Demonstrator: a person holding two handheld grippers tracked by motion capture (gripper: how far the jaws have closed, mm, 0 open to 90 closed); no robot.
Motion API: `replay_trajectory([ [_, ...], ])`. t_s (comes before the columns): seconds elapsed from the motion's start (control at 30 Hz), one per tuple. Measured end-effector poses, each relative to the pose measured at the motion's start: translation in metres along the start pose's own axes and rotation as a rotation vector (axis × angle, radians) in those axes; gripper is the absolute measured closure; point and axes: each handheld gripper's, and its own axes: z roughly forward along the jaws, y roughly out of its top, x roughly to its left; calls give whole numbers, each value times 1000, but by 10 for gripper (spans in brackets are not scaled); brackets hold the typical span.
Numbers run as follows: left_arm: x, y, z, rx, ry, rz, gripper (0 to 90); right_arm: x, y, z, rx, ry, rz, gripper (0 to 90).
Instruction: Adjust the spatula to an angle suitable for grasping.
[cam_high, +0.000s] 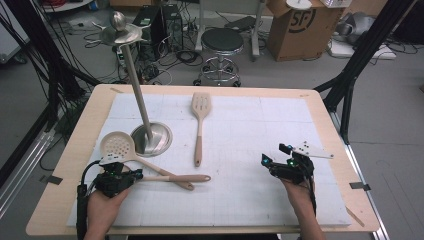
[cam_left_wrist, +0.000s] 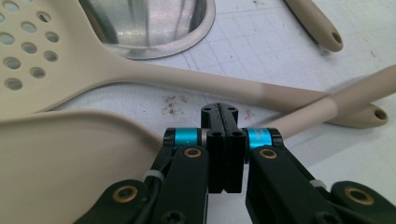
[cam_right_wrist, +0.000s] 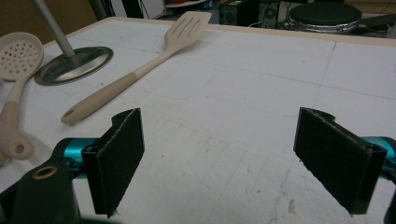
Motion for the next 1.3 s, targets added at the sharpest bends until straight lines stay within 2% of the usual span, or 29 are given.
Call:
replay_trajectory([
  [0.07,0,0,-4,-30,12,9,900,0,0,0,3,1,0,152],
  [0.13,0,3,-11,-74,-7,-10,900,0,0,0,3,-2,-1,152],
  [0.23,-10,8,-16,-116,-74,-27,900,0,0,1,5,-5,1,152],
  [0.27,-16,10,-16,-116,-102,-23,900,0,0,2,10,-4,0,153],
  [0.3,-29,11,-13,-115,-143,-17,900,0,0,2,10,-5,0,152],
  [0.33,-29,11,-13,-115,-143,-17,900,0,0,2,12,-3,-4,153],
  [0.47,-56,8,-2,-106,-202,10,900,1,-1,2,12,-6,-2,153],
  [0.7,-107,6,33,-7,-267,110,898,0,-1,1,13,-8,-1,153],
  [0.8,-122,5,51,47,-282,155,899,0,-1,1,15,-16,-13,153],
  [0.87,-131,5,64,68,-286,166,899,3,0,1,27,-27,-47,153],
  [0.97,-138,8,76,78,-289,165,899,4,0,2,30,-26,-53,154],
  [1.03,-142,11,83,93,-262,169,899,4,-1,2,35,-27,-51,154],
  [1.17,-142,14,94,122,-234,156,899,3,-1,-1,30,-29,-52,154],
  [1.3,-135,19,96,107,-202,125,899,1,-3,-5,29,-40,-40,154],
])
